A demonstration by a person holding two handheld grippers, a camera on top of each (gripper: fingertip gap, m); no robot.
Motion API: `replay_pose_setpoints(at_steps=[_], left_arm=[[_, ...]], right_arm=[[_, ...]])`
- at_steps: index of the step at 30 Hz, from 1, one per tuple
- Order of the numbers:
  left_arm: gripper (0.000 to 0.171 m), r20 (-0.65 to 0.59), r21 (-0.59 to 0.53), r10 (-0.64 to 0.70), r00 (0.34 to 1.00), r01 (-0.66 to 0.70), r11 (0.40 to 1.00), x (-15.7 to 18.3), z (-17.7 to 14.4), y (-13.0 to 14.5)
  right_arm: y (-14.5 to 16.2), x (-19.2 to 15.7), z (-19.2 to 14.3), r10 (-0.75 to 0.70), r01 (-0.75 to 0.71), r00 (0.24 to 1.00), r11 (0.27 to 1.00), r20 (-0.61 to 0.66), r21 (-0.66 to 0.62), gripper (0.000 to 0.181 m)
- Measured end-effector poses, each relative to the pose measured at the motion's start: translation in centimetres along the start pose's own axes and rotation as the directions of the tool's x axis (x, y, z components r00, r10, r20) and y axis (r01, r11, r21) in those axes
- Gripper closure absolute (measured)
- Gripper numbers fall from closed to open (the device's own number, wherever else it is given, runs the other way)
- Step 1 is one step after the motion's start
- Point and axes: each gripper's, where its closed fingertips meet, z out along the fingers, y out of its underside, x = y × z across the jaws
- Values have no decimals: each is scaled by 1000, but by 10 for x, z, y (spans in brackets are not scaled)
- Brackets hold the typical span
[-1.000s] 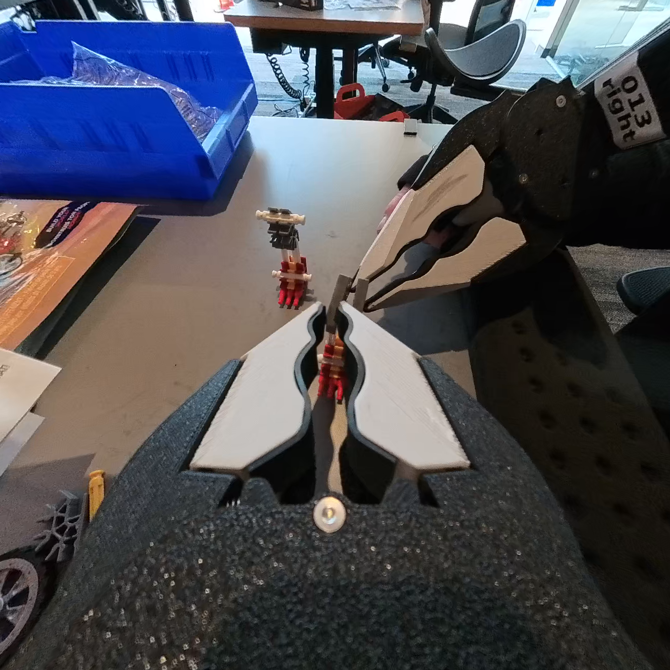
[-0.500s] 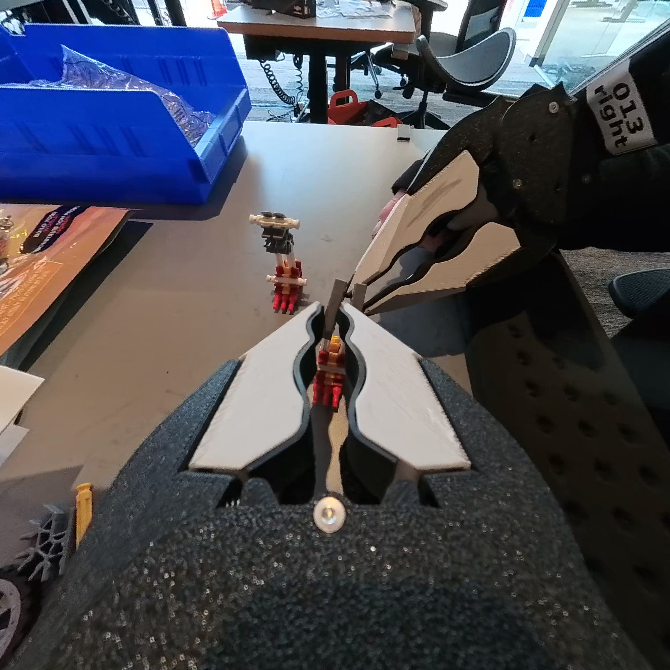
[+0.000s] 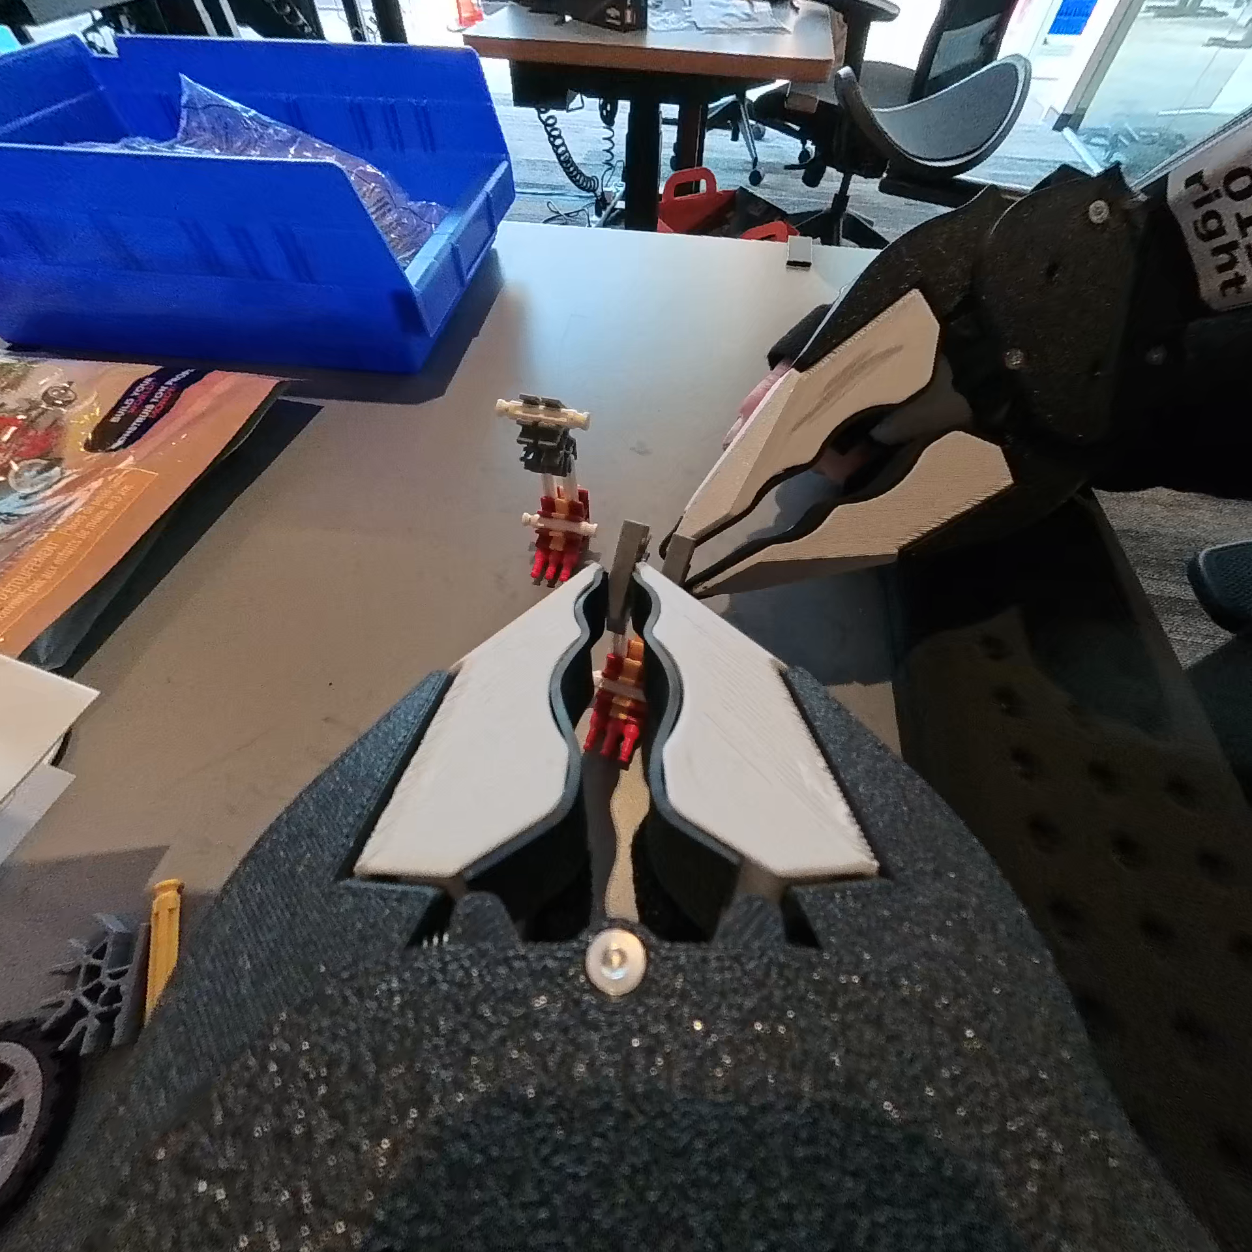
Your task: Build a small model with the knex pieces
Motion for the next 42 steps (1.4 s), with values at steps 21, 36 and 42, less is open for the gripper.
replay_pose_setpoints(at_steps=[21,36,42], left_arm=[[154,3,10,-58,998,57,998,-4,0,-1],[150,1,33,-91,996,91,995,-8,-4,-4],[150,5,39,-94,996,94,995,-10,-6,-5]], right_arm=[[2,7,1,39,-39,999,999,-24,2,164],[3,5,2,21,-21,1000,1000,-19,-2,171],[1,7,1,36,-36,999,999,-25,9,167]])
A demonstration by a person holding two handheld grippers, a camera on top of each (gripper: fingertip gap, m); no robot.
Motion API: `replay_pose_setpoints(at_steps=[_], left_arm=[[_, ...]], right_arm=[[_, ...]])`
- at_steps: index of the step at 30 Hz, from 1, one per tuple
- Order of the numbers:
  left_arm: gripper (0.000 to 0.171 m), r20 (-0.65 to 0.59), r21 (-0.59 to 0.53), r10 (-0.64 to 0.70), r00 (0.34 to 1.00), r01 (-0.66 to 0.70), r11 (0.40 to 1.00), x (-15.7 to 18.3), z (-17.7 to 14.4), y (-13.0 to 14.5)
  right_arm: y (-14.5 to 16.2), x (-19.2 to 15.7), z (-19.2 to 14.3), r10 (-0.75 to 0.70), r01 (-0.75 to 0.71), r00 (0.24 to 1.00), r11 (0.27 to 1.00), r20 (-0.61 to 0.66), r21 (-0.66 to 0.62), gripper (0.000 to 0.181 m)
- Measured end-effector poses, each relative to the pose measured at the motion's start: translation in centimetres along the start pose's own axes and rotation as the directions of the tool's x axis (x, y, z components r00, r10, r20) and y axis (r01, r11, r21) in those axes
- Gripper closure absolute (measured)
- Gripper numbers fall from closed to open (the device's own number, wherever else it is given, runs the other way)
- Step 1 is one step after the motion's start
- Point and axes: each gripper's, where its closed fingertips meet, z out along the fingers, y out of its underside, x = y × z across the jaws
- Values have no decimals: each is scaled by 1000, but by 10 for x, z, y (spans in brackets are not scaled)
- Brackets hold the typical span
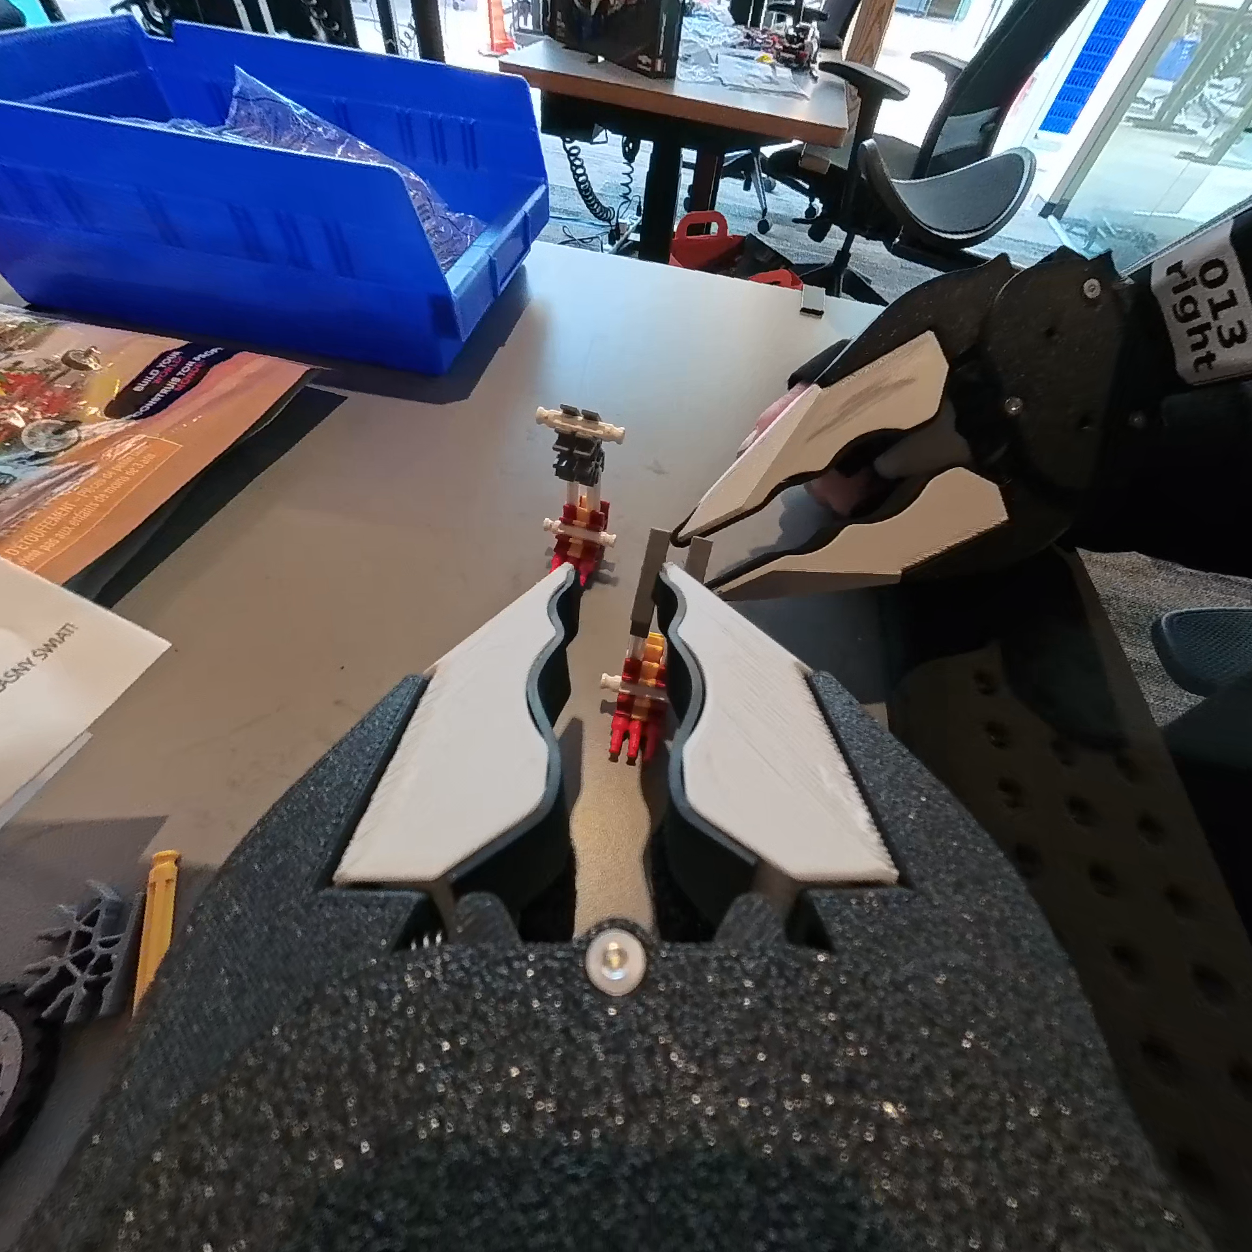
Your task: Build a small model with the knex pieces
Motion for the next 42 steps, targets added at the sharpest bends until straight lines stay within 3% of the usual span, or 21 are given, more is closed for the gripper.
replay_pose_setpoints(at_steps=[24,29,34,37,42], left_arm=[[149,32,9,12,999,-12,1000,-6,-2,-1],[149,37,7,9,999,-10,1000,-8,-1,0],[149,40,-3,13,999,-13,1000,-8,0,2],[149,50,6,10,999,-11,1000,-11,-2,0],[150,63,0,2,998,-2,1000,-14,-2,1]], right_arm=[[-1,10,-2,32,-32,999,999,-42,10,164],[0,25,-7,79,-78,991,997,-105,17,165],[13,61,-16,178,-184,948,983,-266,0,165],[27,75,-16,273,-290,914,957,-302,-12,156],[46,57,6,350,-374,921,917,-174,-139,125]])
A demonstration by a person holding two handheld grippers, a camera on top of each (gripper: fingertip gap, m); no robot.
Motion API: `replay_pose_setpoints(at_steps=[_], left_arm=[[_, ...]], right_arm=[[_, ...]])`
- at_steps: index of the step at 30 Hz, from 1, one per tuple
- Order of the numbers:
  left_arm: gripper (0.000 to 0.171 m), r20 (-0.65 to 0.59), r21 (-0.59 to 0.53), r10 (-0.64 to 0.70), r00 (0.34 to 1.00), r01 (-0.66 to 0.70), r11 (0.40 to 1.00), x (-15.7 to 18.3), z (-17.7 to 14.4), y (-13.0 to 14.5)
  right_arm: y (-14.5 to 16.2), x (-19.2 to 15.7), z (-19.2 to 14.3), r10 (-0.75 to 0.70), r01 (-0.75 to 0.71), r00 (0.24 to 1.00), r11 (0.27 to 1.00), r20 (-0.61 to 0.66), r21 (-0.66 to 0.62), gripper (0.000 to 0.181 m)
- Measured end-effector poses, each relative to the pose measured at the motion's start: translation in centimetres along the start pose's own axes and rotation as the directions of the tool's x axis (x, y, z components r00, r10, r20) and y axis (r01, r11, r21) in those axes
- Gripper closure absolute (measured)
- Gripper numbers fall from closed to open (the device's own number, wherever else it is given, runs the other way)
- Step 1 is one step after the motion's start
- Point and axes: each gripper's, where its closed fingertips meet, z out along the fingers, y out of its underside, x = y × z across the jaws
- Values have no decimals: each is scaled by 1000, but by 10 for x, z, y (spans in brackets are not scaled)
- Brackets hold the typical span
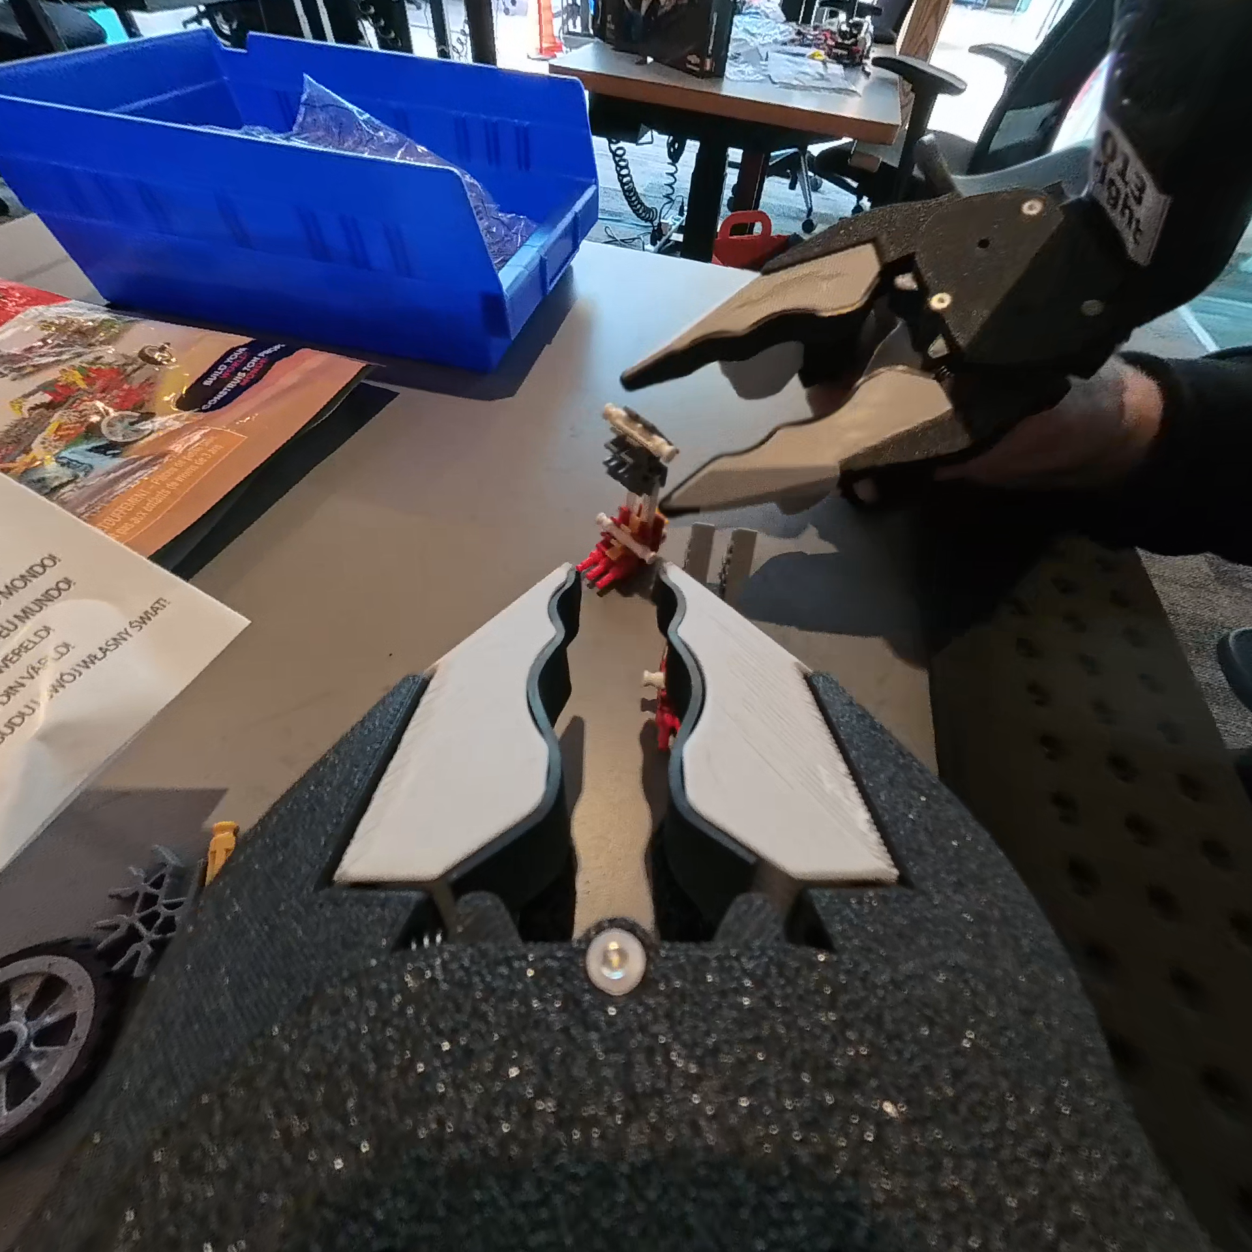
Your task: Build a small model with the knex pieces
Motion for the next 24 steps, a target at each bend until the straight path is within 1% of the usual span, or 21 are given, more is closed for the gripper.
replay_pose_setpoints(at_steps=[2,4,5,8,12,16,19,22,24], left_arm=[[150,2,-5,3,1000,-3,1000,0,0,1],[150,3,-8,5,1000,-5,1000,0,1,1],[150,3,-8,6,1000,-6,1000,0,0,1],[150,7,-9,7,1000,-6,1000,0,0,1],[150,13,-9,7,1000,-7,1000,-2,0,2],[150,20,-7,9,1000,-8,1000,-3,-1,2],[150,22,-5,8,1000,-8,1000,-4,-1,2],[150,22,-5,11,1000,-11,1000,-4,-1,1],[150,21,-5,16,1000,-15,1000,-3,-1,1]], right_arm=[[6,-7,6,-41,42,999,998,22,-52,124],[9,-11,10,-74,77,997,994,33,-78,125],[11,-10,11,-78,80,996,993,32,-89,130],[10,-10,12,-81,83,996,993,34,-85,155],[9,-11,10,-94,96,995,993,35,-74,157],[9,-14,6,-91,95,994,994,63,-61,159],[11,-18,-2,-69,75,991,996,117,-53,159],[14,-24,-12,-93,101,980,994,178,-38,159],[15,-32,-20,-116,125,963,992,242,-20,159]])
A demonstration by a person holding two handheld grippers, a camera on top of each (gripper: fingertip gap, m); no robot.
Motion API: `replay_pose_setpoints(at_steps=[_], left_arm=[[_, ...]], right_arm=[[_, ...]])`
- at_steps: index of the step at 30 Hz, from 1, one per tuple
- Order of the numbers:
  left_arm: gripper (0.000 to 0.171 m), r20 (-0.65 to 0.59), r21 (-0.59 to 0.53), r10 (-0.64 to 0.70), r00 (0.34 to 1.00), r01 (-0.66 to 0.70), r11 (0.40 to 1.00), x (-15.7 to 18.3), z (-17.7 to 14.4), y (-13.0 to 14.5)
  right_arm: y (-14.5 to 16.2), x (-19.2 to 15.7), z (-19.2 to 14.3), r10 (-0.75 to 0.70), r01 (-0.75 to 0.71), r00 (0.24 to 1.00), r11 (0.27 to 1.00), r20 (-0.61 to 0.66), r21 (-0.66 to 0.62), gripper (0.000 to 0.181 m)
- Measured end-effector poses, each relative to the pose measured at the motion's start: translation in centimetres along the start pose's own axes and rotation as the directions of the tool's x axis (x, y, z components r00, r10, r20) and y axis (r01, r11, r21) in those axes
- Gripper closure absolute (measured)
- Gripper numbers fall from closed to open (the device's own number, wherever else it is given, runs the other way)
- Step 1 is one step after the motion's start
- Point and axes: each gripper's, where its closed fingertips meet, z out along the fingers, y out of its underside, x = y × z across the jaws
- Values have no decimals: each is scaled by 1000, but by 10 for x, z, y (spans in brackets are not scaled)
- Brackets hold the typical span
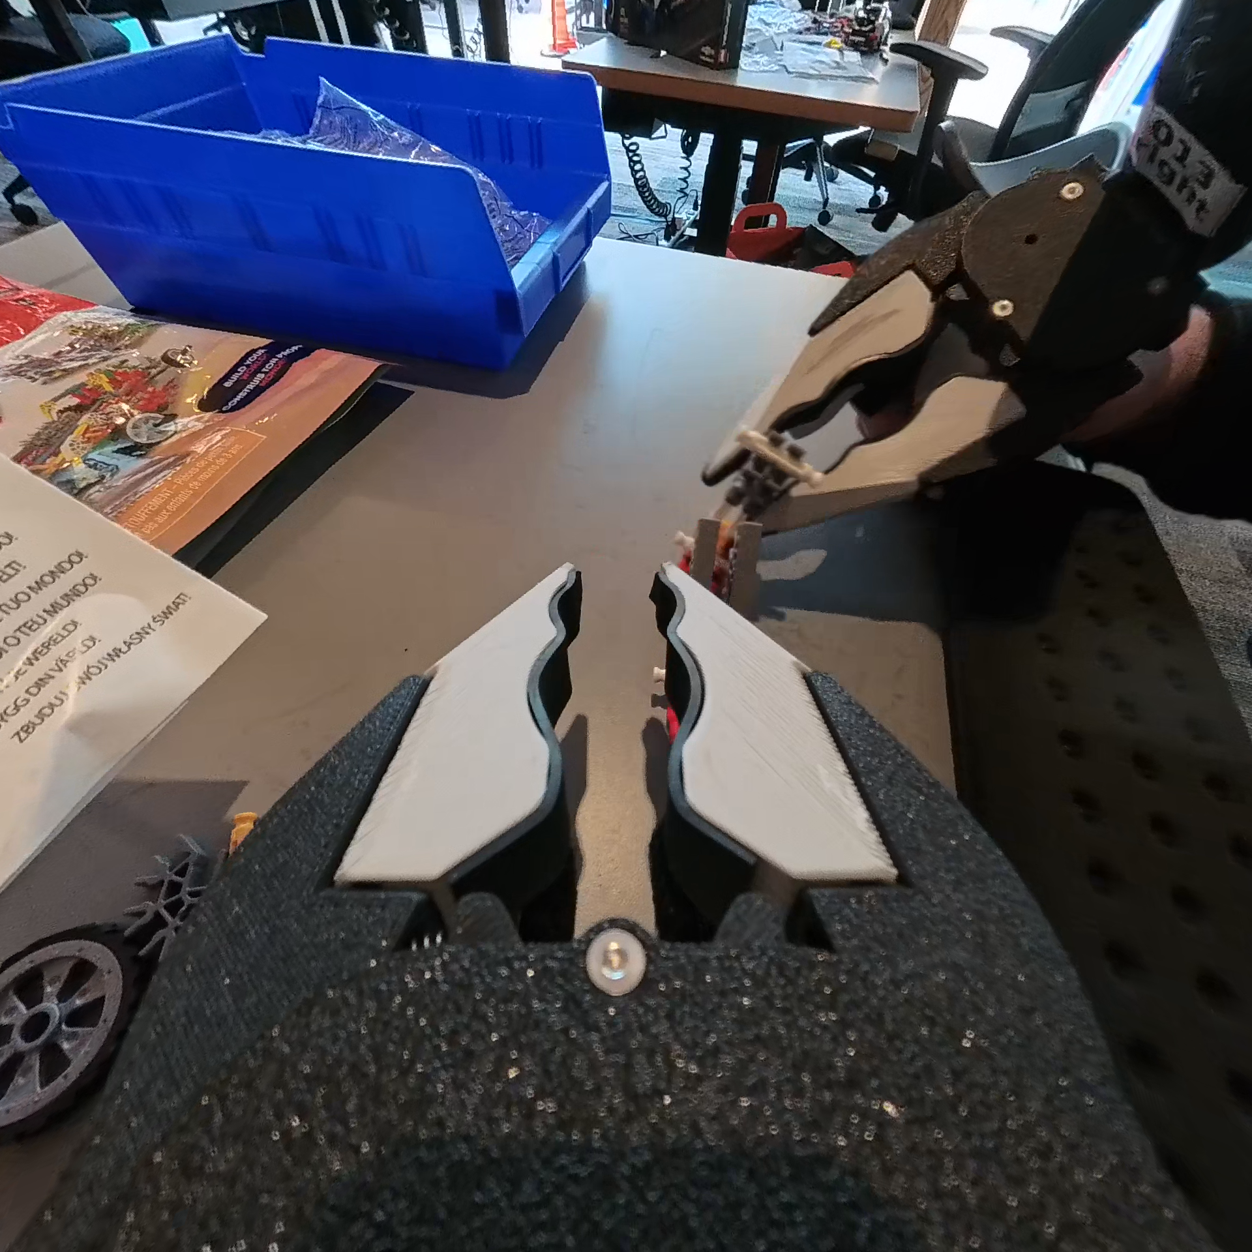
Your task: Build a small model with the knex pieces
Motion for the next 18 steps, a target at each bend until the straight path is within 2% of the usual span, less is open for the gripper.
replay_pose_setpoints(at_steps=[4,11,18], left_arm=[[150,1,1,8,1000,-8,1000,1,0,-1],[150,9,4,7,1000,-7,1000,-1,-1,-1],[150,1,-2,14,1000,-14,1000,2,0,0]], right_arm=[[-9,-17,-10,-74,70,994,996,85,58,160],[-16,-47,-15,-192,183,959,981,209,59,162],[-21,-63,-13,-201,184,935,979,292,84,162]])
